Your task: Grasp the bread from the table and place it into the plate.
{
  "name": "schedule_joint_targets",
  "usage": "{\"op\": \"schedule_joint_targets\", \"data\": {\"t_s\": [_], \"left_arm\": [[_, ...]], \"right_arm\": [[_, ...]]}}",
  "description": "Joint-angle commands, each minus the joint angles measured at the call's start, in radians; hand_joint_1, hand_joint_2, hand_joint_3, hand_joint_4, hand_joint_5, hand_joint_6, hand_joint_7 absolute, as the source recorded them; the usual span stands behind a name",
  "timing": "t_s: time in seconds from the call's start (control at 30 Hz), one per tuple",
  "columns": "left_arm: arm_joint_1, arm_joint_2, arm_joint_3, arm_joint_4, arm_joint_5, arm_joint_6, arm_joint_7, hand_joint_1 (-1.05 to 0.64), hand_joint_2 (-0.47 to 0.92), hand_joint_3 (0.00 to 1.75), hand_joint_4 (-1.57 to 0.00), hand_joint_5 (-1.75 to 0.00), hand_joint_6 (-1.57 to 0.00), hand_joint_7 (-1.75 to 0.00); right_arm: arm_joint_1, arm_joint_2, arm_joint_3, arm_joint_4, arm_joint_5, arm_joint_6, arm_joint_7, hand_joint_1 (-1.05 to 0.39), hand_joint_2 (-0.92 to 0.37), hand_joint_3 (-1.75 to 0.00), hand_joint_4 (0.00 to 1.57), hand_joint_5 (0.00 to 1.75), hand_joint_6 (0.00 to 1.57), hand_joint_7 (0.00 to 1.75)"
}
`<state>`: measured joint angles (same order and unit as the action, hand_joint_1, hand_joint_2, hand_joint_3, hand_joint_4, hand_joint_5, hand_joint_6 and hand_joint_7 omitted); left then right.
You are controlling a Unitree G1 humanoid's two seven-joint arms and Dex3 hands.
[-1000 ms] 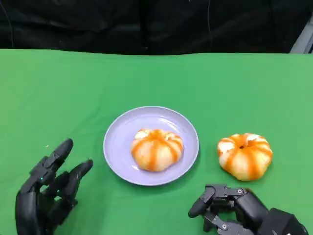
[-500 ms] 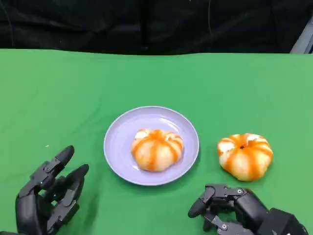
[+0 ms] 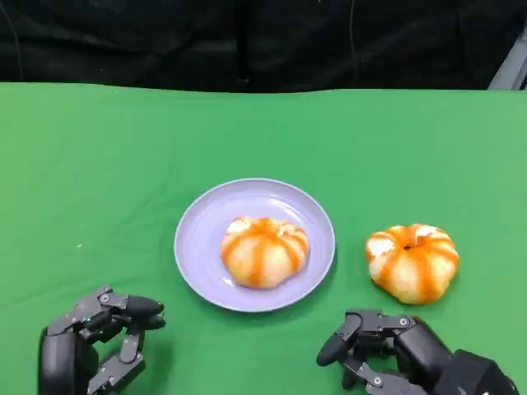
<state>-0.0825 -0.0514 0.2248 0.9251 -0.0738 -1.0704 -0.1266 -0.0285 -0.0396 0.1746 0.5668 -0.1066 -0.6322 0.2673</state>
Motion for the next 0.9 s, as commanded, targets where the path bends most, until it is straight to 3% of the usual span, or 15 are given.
{"op": "schedule_joint_targets", "data": {"t_s": [0.03,0.9], "left_arm": [[0.008,0.018,-0.012,0.009,0.011,-0.022,0.012,0.12,0.64,0.95,-0.9,-1.5,-0.93,-1.19],[0.008,0.021,-0.021,0.012,0.009,-0.024,0.021,0.12,0.64,0.96,-0.9,-1.51,-0.91,-1.22]], "right_arm": [[0.005,-0.009,-0.002,-0.003,0.006,-0.006,-0.005,-0.12,-0.92,-0.47,0.66,1.5,0.8,0.96],[0.005,-0.009,-0.003,-0.003,0.006,-0.006,-0.005,-0.12,-0.92,-0.47,0.67,1.5,0.8,0.96]]}}
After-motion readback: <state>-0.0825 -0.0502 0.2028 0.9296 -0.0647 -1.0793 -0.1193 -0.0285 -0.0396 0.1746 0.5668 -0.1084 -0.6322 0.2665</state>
